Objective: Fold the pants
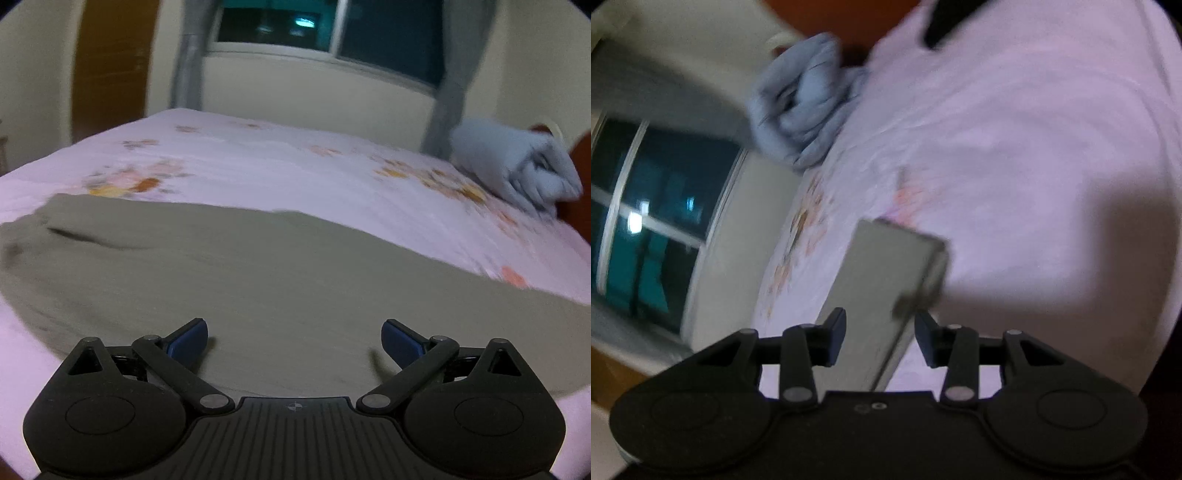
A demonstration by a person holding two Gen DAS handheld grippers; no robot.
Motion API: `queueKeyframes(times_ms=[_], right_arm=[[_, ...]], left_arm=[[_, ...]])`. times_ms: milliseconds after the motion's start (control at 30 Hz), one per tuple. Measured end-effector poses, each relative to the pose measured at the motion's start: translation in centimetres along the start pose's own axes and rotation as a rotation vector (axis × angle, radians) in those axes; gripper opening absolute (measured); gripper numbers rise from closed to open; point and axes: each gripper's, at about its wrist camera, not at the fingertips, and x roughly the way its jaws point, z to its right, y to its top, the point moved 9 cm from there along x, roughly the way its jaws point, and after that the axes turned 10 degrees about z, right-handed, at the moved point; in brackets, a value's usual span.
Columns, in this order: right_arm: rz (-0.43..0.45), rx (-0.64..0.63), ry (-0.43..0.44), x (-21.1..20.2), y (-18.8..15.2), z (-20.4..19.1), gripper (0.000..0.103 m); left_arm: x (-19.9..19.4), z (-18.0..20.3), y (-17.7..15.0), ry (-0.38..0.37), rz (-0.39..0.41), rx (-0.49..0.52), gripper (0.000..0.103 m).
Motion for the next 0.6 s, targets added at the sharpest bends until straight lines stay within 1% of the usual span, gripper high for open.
queueKeyframes(times_ms=[33,67,100,167,233,267,333,400,500,600], right_arm=[[-0.009,0.045,0.000,0.3,0.3,0.9,0.034],[-0.010,0.057,-0.010,0.7,0.5,1.4,0.034],[-0.015,0.065,-0.009,1.3,-0.5,1.5,0.034],[-0.029,0.093,-0.004,2.3,-0.4,2.3,0.034],[-0.034,0.085,0.022,2.6,0.2,2.4,0.034],[-0.045,0.083,0.032,3.1,0.2,2.3,0.032],[-0.059,0.057,0.033,3.6,0.1,2.2,0.031],[-0.061,0.026,0.055,3.4,0.0,1.7,0.031],[-0.061,-0.002,0.076,2.5,0.0,1.6,0.031],[-0.056,-0.021,0.085,2.0,0.0,1.7,0.029]], left_arm=[[-0.1,0.9,-0.4,-0.004,-0.011,0.011,0.100],[0.0,1.6,-0.6,-0.008,-0.018,0.017,0.100],[-0.1,2.3,-0.8,-0.011,-0.024,0.018,0.100],[-0.2,4.1,-1.2,-0.023,-0.029,0.023,0.100],[-0.5,6.2,-1.8,-0.044,-0.035,0.031,0.100],[-0.4,7.2,-2.0,-0.054,-0.041,0.032,0.100],[0.0,9.4,-2.6,-0.081,-0.052,0.029,0.100],[0.1,12.4,-3.2,-0.114,-0.059,0.030,0.100],[0.2,16.5,-4.2,-0.142,-0.072,0.041,0.100],[-0.1,20.5,-5.3,-0.163,-0.081,0.076,0.100]])
